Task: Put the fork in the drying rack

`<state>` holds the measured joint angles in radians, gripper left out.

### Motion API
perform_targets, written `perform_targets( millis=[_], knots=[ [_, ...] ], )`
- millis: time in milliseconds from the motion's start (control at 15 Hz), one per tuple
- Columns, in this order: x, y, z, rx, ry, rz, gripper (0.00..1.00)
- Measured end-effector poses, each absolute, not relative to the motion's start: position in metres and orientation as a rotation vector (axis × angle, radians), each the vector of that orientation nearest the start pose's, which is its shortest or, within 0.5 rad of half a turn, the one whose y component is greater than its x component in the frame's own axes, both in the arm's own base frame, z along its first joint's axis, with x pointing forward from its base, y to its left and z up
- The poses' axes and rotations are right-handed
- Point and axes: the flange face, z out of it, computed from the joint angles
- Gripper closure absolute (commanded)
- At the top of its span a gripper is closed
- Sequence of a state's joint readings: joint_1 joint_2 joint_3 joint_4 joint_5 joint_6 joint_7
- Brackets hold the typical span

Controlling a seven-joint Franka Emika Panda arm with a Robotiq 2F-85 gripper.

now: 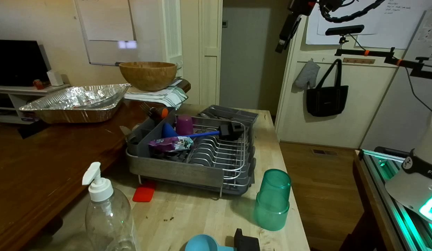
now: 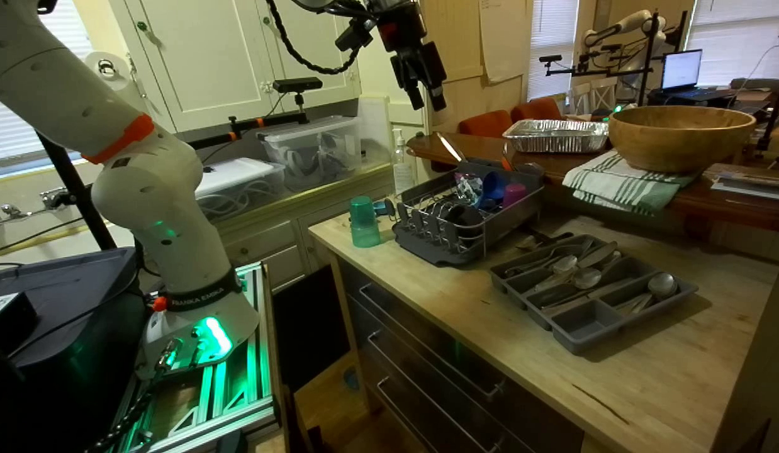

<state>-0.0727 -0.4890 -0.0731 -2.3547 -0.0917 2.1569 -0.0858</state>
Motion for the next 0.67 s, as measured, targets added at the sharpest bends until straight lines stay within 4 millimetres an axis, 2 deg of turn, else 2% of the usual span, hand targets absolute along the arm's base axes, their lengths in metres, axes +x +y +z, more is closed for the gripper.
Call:
perform_targets(
  millis=[467,667],
  knots=[
    [0.426,-0.072,0.54,-3.19,0.034,-0.454,0.0],
    [0.439,-0.088,0.535,-3.187,0.082,-0.47,0.0]
  ],
)
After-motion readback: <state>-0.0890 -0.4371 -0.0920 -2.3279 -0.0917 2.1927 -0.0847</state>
